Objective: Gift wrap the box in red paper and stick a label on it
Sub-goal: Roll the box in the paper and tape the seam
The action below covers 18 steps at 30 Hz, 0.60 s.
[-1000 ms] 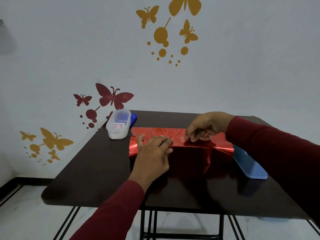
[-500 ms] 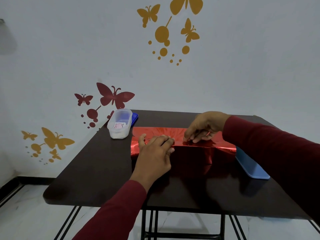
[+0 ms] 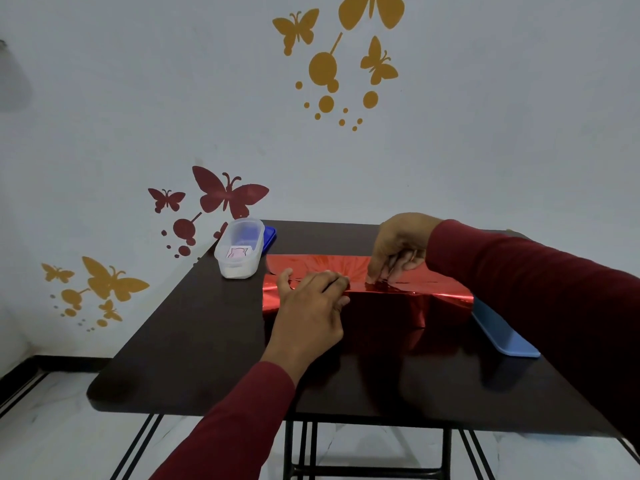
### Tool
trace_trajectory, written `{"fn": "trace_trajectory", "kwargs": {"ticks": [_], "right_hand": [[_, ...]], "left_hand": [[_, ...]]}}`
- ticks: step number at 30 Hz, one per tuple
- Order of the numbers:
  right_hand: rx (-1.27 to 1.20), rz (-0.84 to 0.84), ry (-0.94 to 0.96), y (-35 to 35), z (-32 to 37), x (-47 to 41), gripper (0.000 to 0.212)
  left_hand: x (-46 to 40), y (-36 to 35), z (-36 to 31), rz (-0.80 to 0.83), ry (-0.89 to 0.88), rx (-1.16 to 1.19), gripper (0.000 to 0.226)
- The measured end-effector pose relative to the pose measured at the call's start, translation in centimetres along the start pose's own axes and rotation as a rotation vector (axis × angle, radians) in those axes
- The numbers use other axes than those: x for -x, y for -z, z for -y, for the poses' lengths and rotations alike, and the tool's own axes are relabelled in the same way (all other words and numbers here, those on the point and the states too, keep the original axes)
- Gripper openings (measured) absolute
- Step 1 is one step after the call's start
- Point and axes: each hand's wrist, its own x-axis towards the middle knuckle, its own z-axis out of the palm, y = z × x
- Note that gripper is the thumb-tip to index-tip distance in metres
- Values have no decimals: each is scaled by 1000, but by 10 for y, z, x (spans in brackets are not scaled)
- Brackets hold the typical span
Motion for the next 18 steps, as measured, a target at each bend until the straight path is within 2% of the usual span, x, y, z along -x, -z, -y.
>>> {"fn": "trace_trajectory", "kwargs": {"ticks": [4, 12, 18], "right_hand": [[79, 5, 15, 4, 6, 6, 21], [175, -20, -17, 3, 7, 11, 31], [283, 36, -71, 4, 8, 15, 39]], "left_hand": [[0, 2, -1, 9, -5, 9, 38], [1, 2, -1, 6, -3, 22, 43], [0, -1, 0, -22, -14, 24, 34]]}}
